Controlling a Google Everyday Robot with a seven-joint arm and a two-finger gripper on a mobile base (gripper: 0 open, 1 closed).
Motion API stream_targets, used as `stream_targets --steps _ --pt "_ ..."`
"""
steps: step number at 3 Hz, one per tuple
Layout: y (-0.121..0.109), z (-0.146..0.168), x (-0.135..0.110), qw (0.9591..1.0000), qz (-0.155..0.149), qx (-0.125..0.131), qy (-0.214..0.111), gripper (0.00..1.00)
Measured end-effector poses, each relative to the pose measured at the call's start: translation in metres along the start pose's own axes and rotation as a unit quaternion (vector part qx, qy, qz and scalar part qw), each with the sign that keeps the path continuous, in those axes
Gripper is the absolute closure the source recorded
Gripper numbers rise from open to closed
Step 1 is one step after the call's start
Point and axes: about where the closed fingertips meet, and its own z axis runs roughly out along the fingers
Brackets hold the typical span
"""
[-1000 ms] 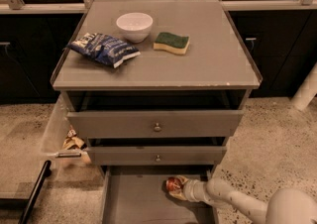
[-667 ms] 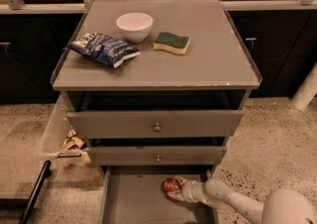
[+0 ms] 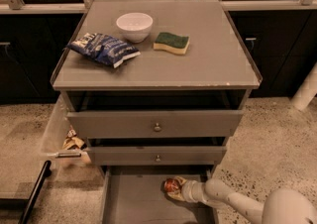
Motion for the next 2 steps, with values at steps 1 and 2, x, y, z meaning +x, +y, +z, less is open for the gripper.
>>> stream_targets --steps 1,2 --pt "0.0 0.0 0.0 1.0 0.0 0.0 0.0 0.35" --pt "0.0014 -0.0051 -0.0052 0.9999 0.002 -0.006 -0.01 0.12"
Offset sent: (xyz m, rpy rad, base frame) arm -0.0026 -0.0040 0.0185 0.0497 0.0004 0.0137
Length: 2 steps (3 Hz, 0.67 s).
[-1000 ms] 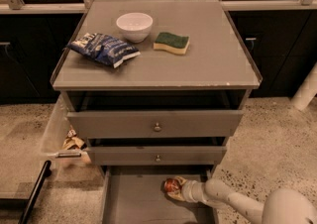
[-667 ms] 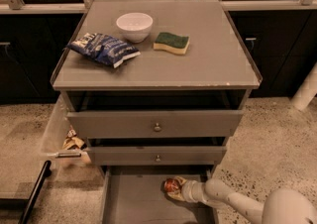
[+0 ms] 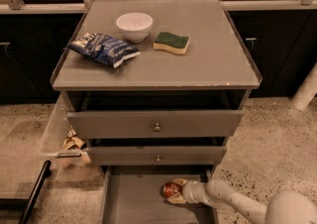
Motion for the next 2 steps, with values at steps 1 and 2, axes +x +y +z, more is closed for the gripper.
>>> stream_targets --steps 1,2 --pt "0.002 -0.014 -0.018 0.9997 -0.01 -0.007 -0.021 0.0" --pt "0.003 -0.029 -0.033 0.9992 -0.023 -0.006 -0.033 0.0"
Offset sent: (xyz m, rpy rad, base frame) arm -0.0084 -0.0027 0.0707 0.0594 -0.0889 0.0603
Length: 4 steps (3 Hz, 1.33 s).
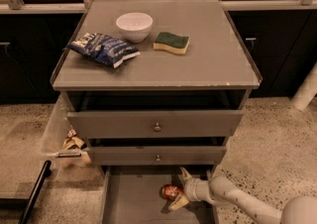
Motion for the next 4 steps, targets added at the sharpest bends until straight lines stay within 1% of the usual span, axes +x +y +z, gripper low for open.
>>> stream_targets --steps 1,2,3,4 --pt "0.0 -0.029 -0.009 0.9997 -0.021 0.01 0.005 0.0" --pt "0.01 -0.067 -0.016 0.9994 -0.032 -0.002 0.011 0.0" --pt "0.022 -0.105 -0.02 0.9972 -0.065 -0.012 0.036 0.0" --pt "0.028 -0.141 -0.034 0.991 -0.117 0.01 0.064 0.0"
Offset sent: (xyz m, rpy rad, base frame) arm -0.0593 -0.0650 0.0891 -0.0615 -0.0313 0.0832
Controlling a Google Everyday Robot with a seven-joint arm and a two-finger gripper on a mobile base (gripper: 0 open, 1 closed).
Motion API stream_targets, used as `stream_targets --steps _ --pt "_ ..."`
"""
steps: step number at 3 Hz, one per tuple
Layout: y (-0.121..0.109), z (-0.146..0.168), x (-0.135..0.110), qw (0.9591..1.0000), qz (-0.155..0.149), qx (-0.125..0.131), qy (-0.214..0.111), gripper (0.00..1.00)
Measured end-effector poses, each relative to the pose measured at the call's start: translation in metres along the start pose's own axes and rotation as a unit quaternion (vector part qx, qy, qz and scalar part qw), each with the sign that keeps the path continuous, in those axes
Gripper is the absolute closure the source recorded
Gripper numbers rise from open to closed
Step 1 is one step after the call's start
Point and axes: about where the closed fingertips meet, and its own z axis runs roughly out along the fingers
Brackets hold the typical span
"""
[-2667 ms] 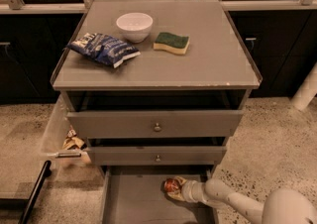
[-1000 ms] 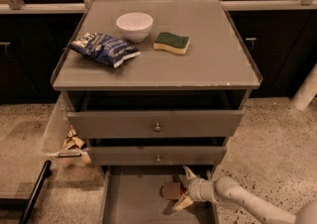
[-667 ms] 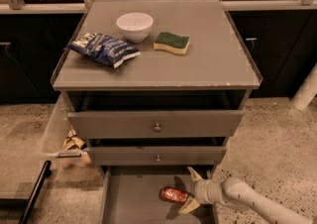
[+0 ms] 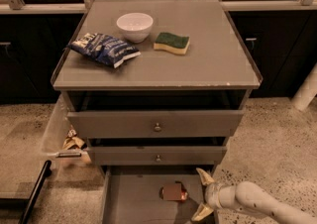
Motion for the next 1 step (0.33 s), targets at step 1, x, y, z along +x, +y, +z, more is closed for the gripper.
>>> stream_targets --steps 1 --pt "0.0019 0.0004 -0.0029 1.0 -0.003 0.001 0.001 0.0"
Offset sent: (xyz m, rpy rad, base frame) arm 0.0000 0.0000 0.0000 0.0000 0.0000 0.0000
